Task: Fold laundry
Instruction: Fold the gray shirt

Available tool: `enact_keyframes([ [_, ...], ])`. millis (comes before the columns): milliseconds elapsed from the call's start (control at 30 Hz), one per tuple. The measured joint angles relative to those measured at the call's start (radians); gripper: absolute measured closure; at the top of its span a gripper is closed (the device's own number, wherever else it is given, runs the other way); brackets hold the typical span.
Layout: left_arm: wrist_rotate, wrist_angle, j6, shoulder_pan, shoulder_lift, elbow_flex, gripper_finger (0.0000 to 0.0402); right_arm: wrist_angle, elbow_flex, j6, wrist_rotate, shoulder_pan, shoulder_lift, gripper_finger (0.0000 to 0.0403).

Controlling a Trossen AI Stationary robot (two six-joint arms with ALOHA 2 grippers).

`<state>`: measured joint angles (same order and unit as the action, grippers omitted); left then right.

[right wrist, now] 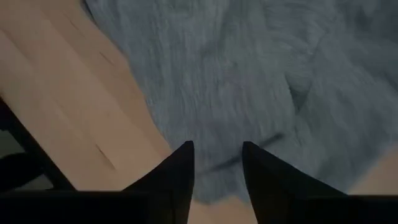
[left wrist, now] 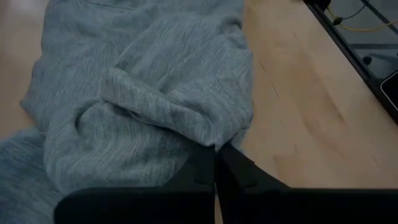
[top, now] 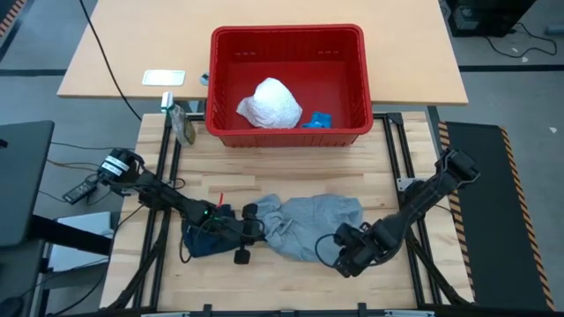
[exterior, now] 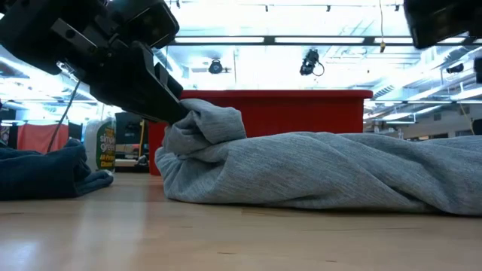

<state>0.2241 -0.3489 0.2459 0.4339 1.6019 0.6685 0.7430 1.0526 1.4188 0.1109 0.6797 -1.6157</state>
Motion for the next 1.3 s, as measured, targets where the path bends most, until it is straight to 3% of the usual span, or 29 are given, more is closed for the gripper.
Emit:
enact_keyframes([
  [267, -0.001, -0.006, 0.020, 0.000, -0.015, 0.000, 0.0400, -0.132, -0.118, 0.023, -0.022, -0.027, -0.002, 0.0249],
  [333, -0.001, -0.001, 0.045, 0.000, -0.028, -0.001, 0.0401, -0.145, -0.120, 0.021, -0.023, -0.028, -0.002, 0.0275],
  [467, -0.005, -0.010, 0.076, 0.001, -0.067, -0.001, 0.0401, -0.145, -0.098, -0.011, -0.030, -0.028, -0.002, 0.0377],
  [500, -0.005, -0.013, 0.076, 0.001, -0.080, -0.001, 0.0401, -0.141, -0.088, -0.030, -0.031, -0.027, -0.002, 0.0388],
  [633, -0.005, -0.004, 0.074, -0.010, -0.146, -0.001, 0.0401, 0.004, 0.005, -0.042, -0.034, -0.026, 0.004, 0.0397],
  [767, -0.004, -0.003, 0.004, -0.011, -0.263, 0.004, 0.0401, 0.311, 0.222, -0.067, -0.005, -0.021, 0.016, 0.0398],
  [967, 0.010, -0.002, -0.136, -0.011, -0.484, 0.095, 0.0401, 0.824, 0.657, -0.025, 0.253, 0.022, 0.017, 0.0400],
  [1167, 0.060, 0.010, -0.360, -0.037, -0.643, 0.277, 0.0401, 0.823, 0.867, -0.145, 0.666, 0.056, 0.103, 0.0401],
  [1300, 0.071, 0.153, -0.395, -0.074, -0.686, 0.387, 0.0401, 0.821, 0.915, -0.260, 0.820, 0.052, 0.159, 0.0402],
])
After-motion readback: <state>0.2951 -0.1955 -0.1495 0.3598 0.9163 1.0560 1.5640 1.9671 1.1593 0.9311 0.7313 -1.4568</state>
